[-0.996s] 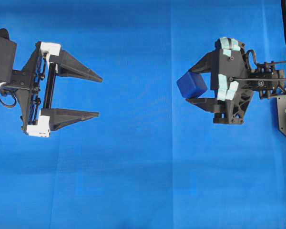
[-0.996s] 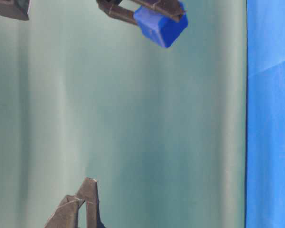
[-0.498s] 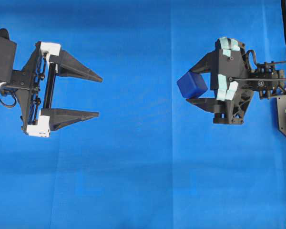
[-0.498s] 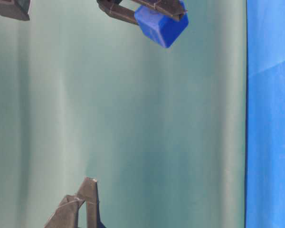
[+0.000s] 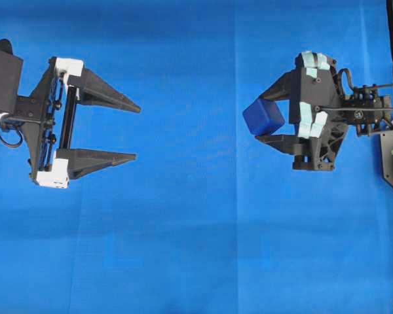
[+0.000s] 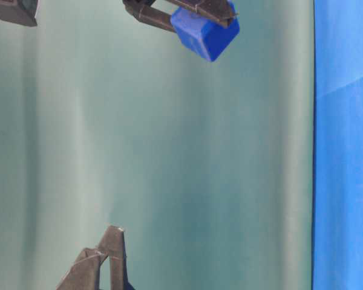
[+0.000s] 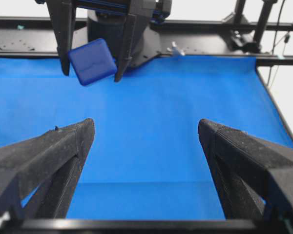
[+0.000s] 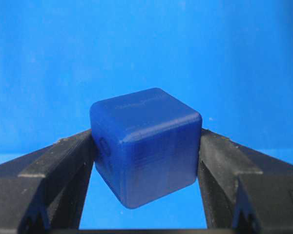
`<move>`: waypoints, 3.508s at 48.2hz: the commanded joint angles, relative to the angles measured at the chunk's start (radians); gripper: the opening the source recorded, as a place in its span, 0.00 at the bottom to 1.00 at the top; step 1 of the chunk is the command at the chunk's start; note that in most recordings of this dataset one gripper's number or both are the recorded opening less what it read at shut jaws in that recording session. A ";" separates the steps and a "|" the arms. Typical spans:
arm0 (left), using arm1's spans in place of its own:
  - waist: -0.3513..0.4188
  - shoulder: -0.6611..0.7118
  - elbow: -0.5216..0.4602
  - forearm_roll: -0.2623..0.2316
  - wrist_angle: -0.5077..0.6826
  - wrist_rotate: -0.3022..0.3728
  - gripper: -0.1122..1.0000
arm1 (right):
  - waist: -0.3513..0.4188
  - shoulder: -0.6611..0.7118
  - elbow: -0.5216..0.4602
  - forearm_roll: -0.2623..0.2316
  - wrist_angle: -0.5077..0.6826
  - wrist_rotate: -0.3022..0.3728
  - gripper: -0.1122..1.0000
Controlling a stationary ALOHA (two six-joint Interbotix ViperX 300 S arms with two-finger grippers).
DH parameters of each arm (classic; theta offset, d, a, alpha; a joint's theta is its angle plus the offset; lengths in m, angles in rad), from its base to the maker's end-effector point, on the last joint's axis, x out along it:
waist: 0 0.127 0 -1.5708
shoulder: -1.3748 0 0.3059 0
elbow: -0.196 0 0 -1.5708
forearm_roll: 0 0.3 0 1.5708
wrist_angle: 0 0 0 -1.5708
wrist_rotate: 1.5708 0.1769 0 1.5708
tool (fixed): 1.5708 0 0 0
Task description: Handover the blue block to the right arm after grasping it with the left arm, then place it in the designated position.
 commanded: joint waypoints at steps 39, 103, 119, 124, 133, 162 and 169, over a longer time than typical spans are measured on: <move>-0.003 -0.005 -0.028 0.000 -0.003 0.000 0.93 | -0.020 0.247 -0.058 -0.005 -0.324 0.000 0.52; -0.005 -0.005 -0.028 0.000 0.026 0.002 0.93 | -0.049 0.707 -0.215 0.040 -0.584 0.002 0.52; -0.005 -0.005 -0.028 0.000 0.026 0.005 0.93 | -0.051 0.723 -0.215 0.043 -0.591 0.002 0.52; -0.005 -0.005 -0.028 0.000 0.025 0.003 0.93 | -0.051 0.724 -0.216 0.043 -0.591 0.000 0.52; -0.005 -0.005 -0.028 0.000 0.025 0.003 0.93 | -0.051 0.730 -0.218 0.043 -0.591 0.000 0.52; -0.005 -0.005 -0.026 0.000 0.026 0.002 0.93 | -0.051 0.738 -0.232 0.057 -0.581 0.002 0.93; -0.005 -0.006 -0.028 0.000 0.026 0.002 0.93 | -0.051 0.736 -0.233 0.057 -0.580 0.002 0.88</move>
